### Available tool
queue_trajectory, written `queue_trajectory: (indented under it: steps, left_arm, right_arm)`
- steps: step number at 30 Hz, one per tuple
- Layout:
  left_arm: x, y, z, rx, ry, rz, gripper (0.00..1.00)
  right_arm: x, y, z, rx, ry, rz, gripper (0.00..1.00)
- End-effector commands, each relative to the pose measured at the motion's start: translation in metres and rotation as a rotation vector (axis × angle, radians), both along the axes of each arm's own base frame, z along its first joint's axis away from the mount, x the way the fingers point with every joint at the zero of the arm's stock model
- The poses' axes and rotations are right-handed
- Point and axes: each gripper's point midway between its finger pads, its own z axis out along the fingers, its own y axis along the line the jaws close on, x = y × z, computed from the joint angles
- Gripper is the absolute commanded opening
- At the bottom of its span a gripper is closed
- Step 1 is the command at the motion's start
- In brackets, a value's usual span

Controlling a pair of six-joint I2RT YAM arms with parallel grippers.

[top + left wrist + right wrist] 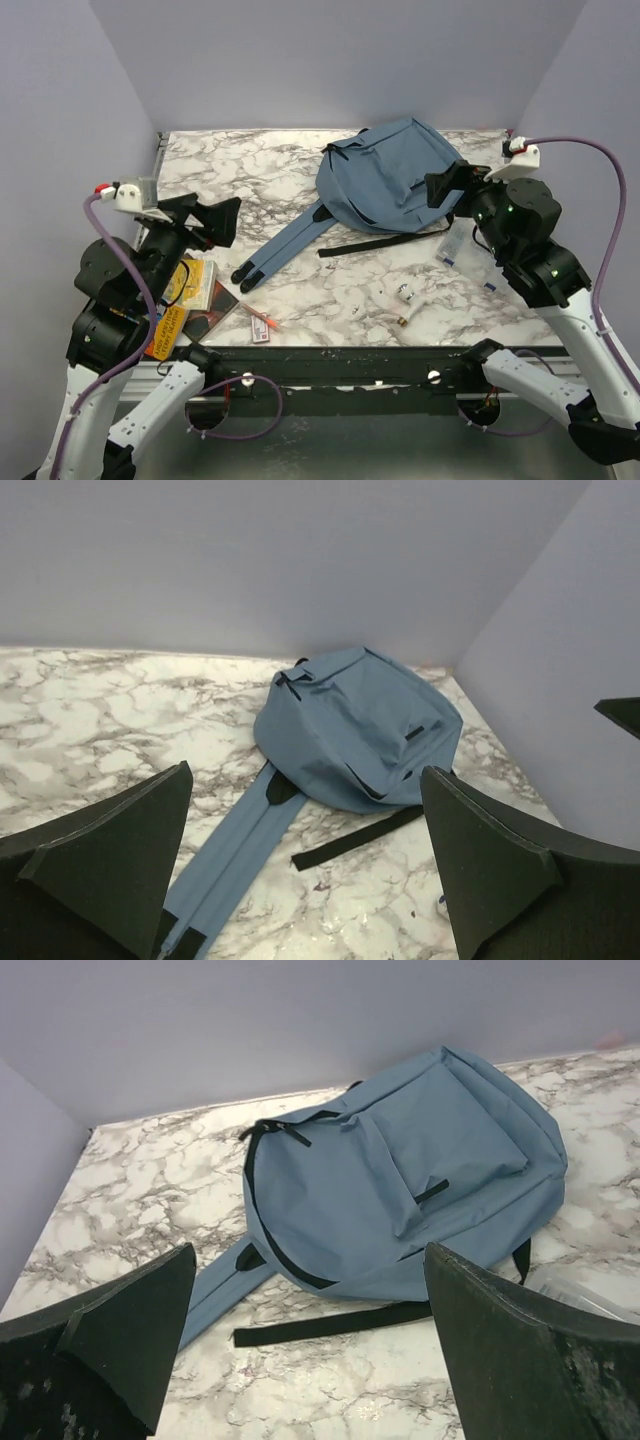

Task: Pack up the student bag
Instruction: Pick up the student bag at the center of the board.

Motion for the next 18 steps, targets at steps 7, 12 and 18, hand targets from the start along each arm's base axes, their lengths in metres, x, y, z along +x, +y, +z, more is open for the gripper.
queue_trajectory:
  steps: [7, 12, 18]
  left_arm:
    - [0.027, -0.054, -0.065, 0.067, 0.264, -0.209, 0.98]
    - [0.049, -0.085, -0.118, 0.026, 0.501, -0.287, 0.98]
    - [0.083, -0.123, -0.193, -0.164, 0.909, -0.247, 0.98]
  right_arm:
    - [0.013, -0.007, -0.043, -0.061, 0.079, -0.078, 1.0]
    - [0.028, -0.006, -0.09, -0.146, 0.217, -0.122, 1.0]
    - [0.043, 0.007, -0.132, -0.123, 0.348, -0.149, 1.0]
